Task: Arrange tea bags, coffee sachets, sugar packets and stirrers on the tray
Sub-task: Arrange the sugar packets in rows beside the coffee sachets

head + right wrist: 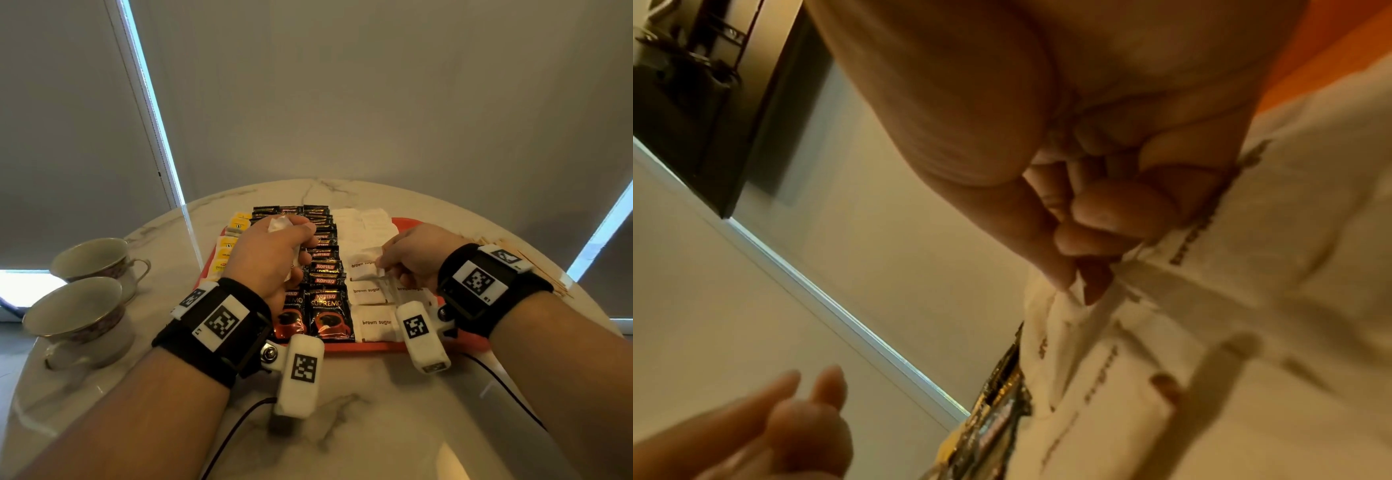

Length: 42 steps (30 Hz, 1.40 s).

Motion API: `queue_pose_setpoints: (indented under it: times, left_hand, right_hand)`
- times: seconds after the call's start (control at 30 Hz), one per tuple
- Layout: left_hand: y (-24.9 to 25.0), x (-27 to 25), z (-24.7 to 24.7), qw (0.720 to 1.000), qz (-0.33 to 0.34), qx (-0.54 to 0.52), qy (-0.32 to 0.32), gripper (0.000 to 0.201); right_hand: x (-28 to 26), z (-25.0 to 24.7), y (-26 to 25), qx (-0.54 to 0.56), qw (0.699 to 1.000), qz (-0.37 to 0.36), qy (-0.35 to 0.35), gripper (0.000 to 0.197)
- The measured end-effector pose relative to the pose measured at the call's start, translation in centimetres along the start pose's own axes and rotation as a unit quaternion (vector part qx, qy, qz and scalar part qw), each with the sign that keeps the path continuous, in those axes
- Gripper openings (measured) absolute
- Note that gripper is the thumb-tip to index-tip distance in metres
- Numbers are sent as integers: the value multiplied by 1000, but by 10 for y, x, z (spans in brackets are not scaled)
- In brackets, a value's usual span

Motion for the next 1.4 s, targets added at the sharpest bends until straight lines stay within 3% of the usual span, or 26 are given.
queue_pose_setpoints:
  times: [0.37, 0.6, 0.7, 0.83, 0.97, 1.1, 1.2, 1.4]
  left_hand:
    - [2, -4, 3, 999, -39, -16, -11, 2]
    - [0, -12, 9, 991, -106, -64, -59, 15]
    - [0, -16, 11, 991, -105, -37, -78, 23]
    - [-1, -16, 13, 995, -76, -15, -57, 19]
    - [0, -14, 12, 998, -47, 0, -48, 17]
    - [-4, -12, 11, 998, -55, 7, -31, 19]
    - [-6, -9, 11, 998, -49, 15, -27, 24]
    - [-5, -14, 18, 996, -31, 22, -82, 26]
  right_hand:
    - [-7, -4, -14, -18, 995, -68, 65, 6]
    - [-14, 18, -17, 22, 998, -17, -48, 19]
    - [-18, 19, -26, 79, 991, -95, -43, 18]
    - [-31, 36, -30, 138, 971, -159, -116, 31]
    - [-32, 42, -26, 148, 959, -218, -102, 21]
    - [-33, 45, -23, 155, 954, -230, -113, 12]
    - [-32, 45, -21, 157, 955, -211, -134, 22]
    - [-38, 45, -21, 176, 947, -226, -143, 18]
Point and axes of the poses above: each hand's wrist, its own x-axis towards the middle knuckle, its own z-axis out of the palm, y = z × x, the point moved 5 cm from there along x, towards the middle knuckle, and after that the axes turned 2 degrees about -z, right-handed, at the moved point
